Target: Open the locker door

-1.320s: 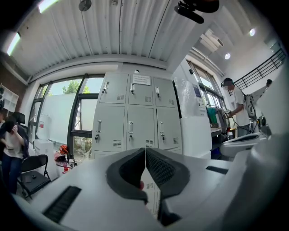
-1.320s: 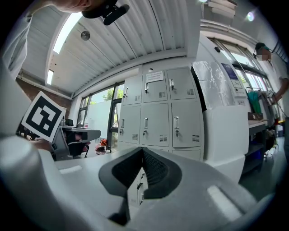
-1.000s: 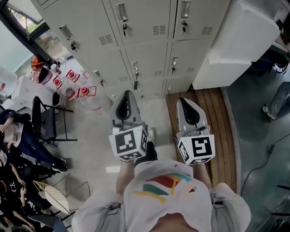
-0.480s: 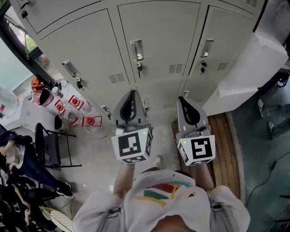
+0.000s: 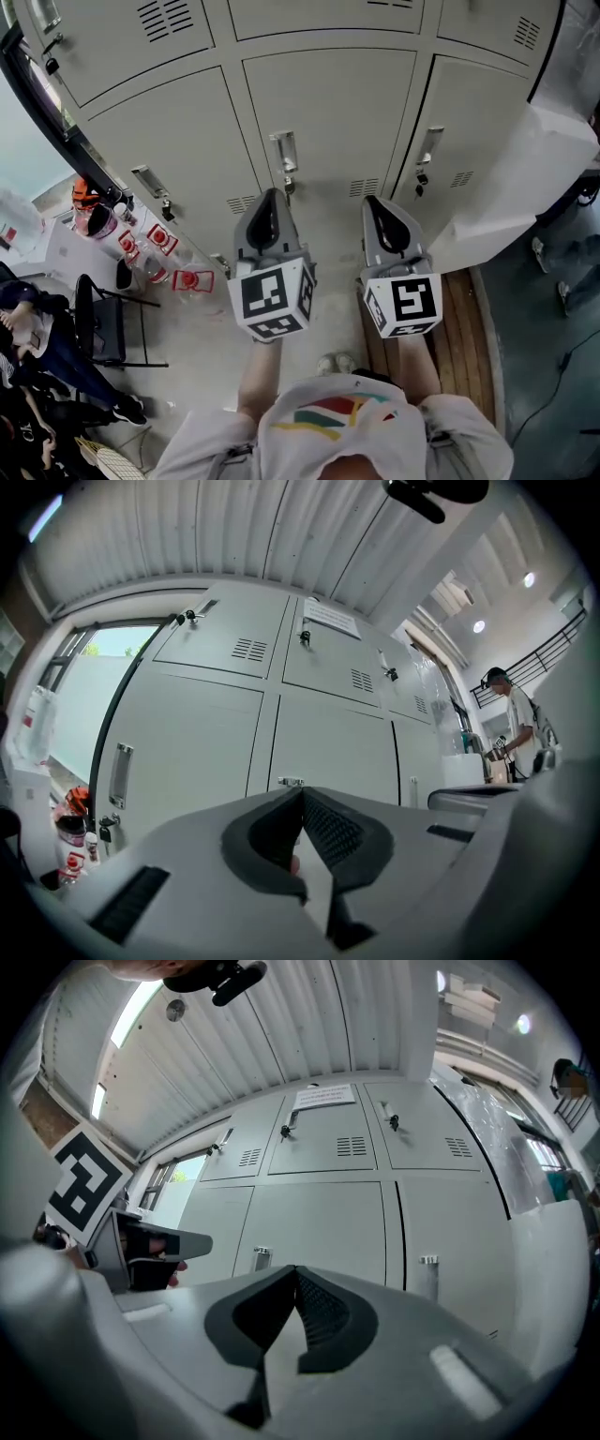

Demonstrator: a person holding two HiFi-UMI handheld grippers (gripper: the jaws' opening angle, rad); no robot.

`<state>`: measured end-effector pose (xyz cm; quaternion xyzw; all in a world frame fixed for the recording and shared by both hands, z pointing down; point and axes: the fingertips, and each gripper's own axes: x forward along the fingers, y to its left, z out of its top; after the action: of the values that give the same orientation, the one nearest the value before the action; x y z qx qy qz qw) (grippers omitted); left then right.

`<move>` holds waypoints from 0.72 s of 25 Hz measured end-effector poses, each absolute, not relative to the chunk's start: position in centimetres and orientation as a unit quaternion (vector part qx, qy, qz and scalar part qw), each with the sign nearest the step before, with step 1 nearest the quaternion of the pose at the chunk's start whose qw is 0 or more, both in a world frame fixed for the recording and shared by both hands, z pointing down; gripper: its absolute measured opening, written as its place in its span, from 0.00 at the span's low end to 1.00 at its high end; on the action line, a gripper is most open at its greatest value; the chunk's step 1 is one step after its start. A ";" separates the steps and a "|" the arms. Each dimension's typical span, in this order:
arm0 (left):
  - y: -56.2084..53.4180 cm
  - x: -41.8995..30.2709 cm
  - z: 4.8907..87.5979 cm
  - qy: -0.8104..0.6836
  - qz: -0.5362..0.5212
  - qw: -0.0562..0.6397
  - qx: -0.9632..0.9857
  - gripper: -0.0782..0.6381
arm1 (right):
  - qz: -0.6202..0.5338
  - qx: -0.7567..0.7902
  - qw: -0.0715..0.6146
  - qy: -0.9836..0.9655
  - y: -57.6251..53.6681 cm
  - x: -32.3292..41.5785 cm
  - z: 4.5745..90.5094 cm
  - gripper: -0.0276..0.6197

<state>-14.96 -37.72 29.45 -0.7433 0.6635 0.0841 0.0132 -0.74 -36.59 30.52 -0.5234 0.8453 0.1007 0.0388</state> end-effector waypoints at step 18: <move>-40.7 -15.1 24.2 0.672 0.119 0.043 -0.730 0.13 | 0.139 -0.460 0.042 0.876 -40.4 -1.6 26.1 0.05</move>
<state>-15.10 -40.67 24.20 -0.7295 0.6722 0.1190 0.0430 -1.57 -40.38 26.07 -0.4603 0.8758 0.1393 0.0421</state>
